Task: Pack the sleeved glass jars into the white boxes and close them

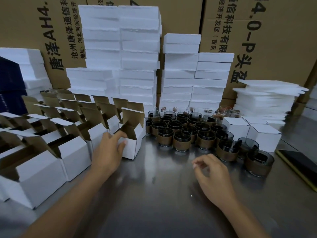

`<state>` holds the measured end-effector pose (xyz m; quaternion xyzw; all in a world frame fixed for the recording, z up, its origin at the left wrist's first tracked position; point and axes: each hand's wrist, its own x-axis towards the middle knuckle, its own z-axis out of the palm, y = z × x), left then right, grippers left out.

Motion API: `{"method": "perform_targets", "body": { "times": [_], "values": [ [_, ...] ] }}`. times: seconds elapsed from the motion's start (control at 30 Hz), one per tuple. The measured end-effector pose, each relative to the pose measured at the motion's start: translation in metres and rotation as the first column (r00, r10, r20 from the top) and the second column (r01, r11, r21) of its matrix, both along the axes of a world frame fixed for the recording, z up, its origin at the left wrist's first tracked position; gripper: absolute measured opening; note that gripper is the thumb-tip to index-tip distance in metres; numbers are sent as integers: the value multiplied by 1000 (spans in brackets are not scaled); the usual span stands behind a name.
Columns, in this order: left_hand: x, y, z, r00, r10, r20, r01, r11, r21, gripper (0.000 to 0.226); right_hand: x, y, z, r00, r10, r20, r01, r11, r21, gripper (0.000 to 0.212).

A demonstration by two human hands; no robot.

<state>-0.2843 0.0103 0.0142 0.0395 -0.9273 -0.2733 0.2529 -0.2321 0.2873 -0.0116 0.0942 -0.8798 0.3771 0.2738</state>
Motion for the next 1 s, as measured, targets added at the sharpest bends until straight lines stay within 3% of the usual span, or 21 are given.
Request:
{"method": "perform_targets", "body": {
  "times": [0.3,0.47,0.73,0.9,1.0],
  "values": [
    [44,83,6,978,-114,-172,120,992,25,10,2,0,1,1000,8,29,-7,1000,-13,24],
    [57,119,-1,973,-135,-189,119,988,-96,14,0,5,1,999,-18,28,19,999,-30,22],
    [54,126,-14,958,-198,-209,172,976,-134,19,-8,20,0,976,-211,44,214,974,-79,11],
    [54,122,-15,947,-233,-222,215,971,-105,34,-13,32,4,926,-355,127,363,931,-42,49],
    [57,124,-14,904,-326,-276,335,942,-17,37,-13,39,4,905,-382,187,394,919,-28,67]
  ]
}}
